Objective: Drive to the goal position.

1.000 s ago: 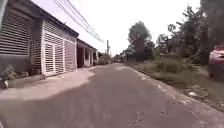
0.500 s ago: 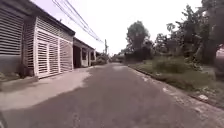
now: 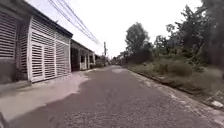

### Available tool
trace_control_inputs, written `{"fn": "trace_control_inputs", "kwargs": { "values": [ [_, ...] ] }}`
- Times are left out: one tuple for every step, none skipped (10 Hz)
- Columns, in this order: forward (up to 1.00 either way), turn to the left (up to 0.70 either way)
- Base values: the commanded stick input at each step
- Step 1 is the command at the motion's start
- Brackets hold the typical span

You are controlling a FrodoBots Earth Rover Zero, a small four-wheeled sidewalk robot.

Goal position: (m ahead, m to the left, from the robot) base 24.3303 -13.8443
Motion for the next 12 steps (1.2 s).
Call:
{"fn": "trace_control_inputs", "kwargs": {
  "values": [
    [0.70, 0.00],
    [0.70, 0.00],
    [0.70, 0.00],
    [0.70, 0.00],
    [0.70, 0.00],
    [0.70, 0.00],
    [0.70, 0.00],
    [0.70, 0.00],
    [0.70, 0.00],
    [0.70, 0.00],
    [0.70, 0.00],
    [0.70, 0.00]
  ]
}}
